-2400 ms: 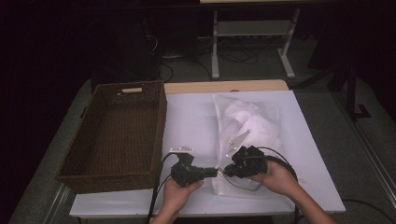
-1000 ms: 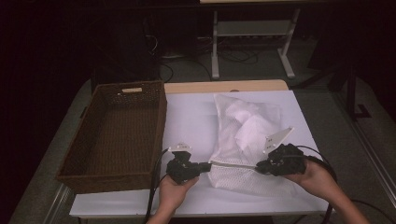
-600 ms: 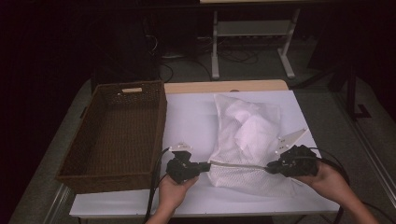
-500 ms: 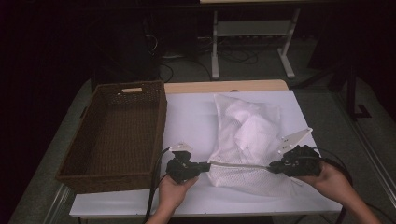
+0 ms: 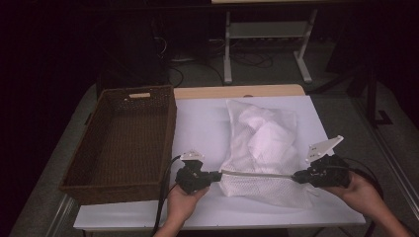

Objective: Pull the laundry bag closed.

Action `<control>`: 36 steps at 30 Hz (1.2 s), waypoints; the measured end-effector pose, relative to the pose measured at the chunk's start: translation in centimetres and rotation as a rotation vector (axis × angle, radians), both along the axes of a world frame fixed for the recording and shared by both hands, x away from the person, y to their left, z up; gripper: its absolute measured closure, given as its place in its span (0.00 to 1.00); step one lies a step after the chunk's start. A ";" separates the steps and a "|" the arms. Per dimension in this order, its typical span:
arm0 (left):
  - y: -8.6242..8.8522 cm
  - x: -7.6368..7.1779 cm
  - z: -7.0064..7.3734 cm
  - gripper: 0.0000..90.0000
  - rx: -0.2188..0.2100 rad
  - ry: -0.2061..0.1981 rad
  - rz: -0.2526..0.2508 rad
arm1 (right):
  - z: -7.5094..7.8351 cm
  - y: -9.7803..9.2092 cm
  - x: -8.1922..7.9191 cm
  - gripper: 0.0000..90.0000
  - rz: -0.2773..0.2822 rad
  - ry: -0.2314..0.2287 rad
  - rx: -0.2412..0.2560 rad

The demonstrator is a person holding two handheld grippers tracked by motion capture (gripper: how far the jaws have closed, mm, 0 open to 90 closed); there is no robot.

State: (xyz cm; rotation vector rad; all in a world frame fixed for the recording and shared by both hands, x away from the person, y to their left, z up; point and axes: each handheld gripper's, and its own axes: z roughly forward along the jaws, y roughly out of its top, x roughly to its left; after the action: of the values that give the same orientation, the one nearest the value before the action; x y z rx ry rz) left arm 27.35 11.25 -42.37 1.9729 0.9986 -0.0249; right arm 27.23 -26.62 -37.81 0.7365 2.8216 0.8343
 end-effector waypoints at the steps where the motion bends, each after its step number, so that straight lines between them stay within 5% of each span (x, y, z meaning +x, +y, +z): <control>1: 0.0 0.0 0.0 0.98 0.003 -0.002 -0.001 | -0.2 -0.1 0.0 0.91 -0.004 0.001 0.003; 19: 0.5 0.1 -1.0 0.98 0.029 0.002 0.003 | -2.9 -3.9 0.4 0.91 -0.082 0.049 0.039; 36: 0.6 -0.1 -1.6 0.98 0.029 -0.003 0.014 | -4.6 -5.5 0.0 0.90 -0.112 0.041 0.109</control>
State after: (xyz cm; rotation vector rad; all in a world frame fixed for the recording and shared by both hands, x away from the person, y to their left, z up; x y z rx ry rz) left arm 27.25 11.89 -43.96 1.9913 1.0161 -0.0003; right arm 27.26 -32.15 -42.45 0.9271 2.7576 0.9707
